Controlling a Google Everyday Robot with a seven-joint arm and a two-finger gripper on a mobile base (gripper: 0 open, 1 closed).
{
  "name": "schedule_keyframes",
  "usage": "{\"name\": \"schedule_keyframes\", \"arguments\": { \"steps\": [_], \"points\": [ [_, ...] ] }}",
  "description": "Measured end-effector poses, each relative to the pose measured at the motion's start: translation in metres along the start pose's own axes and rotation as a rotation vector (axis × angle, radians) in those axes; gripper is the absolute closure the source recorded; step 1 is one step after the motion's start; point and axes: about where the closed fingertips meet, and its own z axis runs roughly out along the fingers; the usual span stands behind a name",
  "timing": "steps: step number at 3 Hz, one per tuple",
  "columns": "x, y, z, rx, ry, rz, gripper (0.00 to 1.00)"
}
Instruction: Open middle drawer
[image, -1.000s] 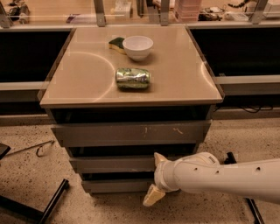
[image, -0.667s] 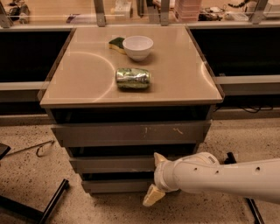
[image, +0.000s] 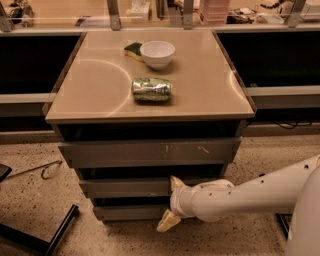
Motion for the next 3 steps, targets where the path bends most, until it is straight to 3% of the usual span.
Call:
{"name": "schedule_keyframes", "arguments": {
  "steps": [1, 3],
  "points": [
    [0.001, -0.001, 0.007, -0.003, -0.003, 0.001, 0.0],
    [0.018, -0.034, 0.04, 0.065, -0.005, 0.04, 0.0]
  ]
}}
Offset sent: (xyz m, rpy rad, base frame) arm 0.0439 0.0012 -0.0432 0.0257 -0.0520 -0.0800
